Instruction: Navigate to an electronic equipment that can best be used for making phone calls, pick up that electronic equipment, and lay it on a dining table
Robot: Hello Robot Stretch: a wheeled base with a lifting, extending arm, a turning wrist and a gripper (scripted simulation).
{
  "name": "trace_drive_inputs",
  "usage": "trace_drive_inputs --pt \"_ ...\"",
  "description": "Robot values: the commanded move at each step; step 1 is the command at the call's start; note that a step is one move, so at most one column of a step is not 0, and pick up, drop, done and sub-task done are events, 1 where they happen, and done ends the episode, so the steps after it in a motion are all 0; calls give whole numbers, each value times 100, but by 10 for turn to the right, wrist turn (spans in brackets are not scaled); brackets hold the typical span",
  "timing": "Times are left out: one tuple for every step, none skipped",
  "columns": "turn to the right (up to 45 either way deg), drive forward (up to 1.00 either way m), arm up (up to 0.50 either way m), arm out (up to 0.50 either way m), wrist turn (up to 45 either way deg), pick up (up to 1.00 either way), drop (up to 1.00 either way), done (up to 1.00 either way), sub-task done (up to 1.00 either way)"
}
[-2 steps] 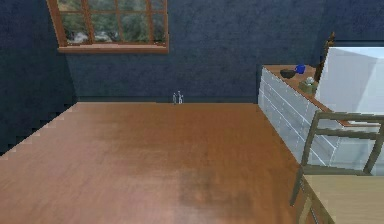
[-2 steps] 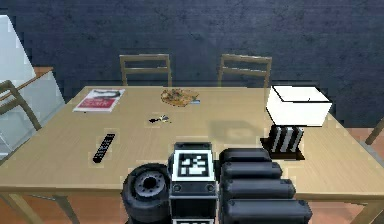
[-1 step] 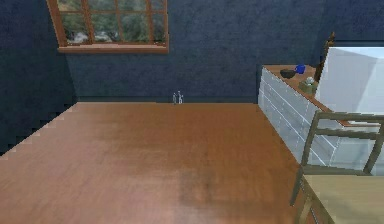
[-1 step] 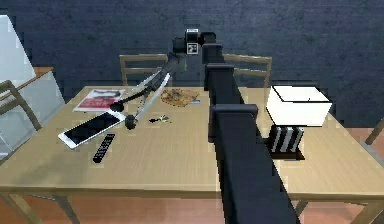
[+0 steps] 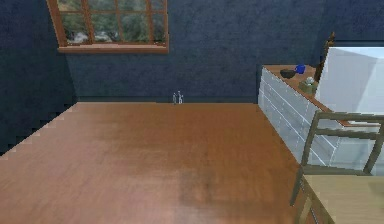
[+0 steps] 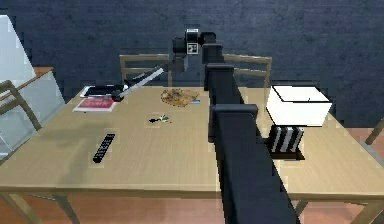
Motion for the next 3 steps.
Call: trace_drive_inputs --pt "0 0 0 0 450 0 0 0 0" --pt "0 0 0 0 450 0 0 0 0" --pt "0 0 0 0 30 0 0 0 0"
